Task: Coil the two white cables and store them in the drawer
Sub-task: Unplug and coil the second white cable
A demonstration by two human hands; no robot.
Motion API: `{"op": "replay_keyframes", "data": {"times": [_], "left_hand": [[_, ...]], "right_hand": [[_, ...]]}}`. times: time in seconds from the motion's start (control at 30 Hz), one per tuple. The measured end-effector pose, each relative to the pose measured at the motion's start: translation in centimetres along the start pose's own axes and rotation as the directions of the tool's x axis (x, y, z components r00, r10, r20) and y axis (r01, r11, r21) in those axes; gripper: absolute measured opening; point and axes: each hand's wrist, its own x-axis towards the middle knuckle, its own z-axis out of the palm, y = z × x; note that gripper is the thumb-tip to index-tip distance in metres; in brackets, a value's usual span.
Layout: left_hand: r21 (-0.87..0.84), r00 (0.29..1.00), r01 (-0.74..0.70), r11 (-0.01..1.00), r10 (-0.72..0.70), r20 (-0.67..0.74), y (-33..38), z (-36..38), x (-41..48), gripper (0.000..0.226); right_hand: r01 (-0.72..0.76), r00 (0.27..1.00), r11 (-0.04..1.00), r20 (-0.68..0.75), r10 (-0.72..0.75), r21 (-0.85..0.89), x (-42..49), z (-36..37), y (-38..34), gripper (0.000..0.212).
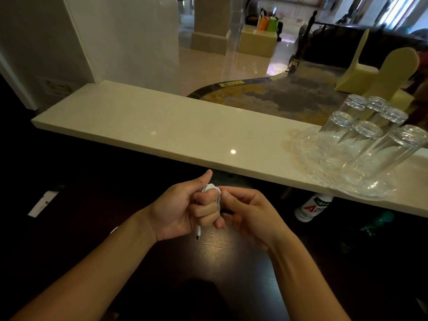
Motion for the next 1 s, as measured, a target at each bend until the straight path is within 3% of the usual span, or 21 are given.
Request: {"op": "replay_keyframes", "data": {"times": [0.2, 0.3, 0.4, 0.53, 0.67, 0.8, 1.0], "left_hand": [[0.014, 0.996, 0.003, 1.0, -0.002, -0.091, -0.4, 0.1, 0.1, 0.057], [0.021, 0.998, 0.031, 0.999, -0.032, 0.057, 0.0, 0.1, -0.4, 0.054], [0.08, 0.979, -0.029, 0.996, 0.012, 0.203, -0.2, 0.4, -1.0, 0.035], [0.108, 0.955, -0.1, 0.989, 0.065, 0.29, -1.0, 1.0, -0.5, 0.046], [0.146, 0.98, -0.105, 0.984, 0.078, 0.181, -1.2, 1.7, 0.0, 0.045], [0.169, 0.984, -0.15, 0.974, 0.164, -0.073, -1.9, 2.1, 0.3, 0.037], [0.269, 0.82, -0.259, 0.928, 0.358, -0.447, -3.0, 3.3, 0.4, 0.017]], "right_hand": [[0.062, 0.998, 0.987, -0.016, -0.065, -0.15, -0.3, 0.3, -0.5, 0.029], [0.094, 0.995, 0.986, -0.014, -0.097, -0.14, -0.4, 0.5, -0.6, 0.027], [0.088, 0.996, 0.992, 0.023, -0.086, -0.093, -0.6, 0.9, -0.4, 0.021], [-0.017, 0.999, 0.985, 0.042, 0.01, 0.174, -0.5, 0.6, 0.9, 0.02], [-0.005, 1.0, 0.978, -0.028, 0.011, 0.207, -0.6, 0.1, 1.7, 0.031], [0.024, 0.993, 0.987, -0.115, -0.005, 0.16, -0.1, -0.7, 2.0, 0.033], [0.098, 0.974, 0.995, -0.205, -0.099, -0.013, 0.4, 0.1, 1.9, 0.027]]}}
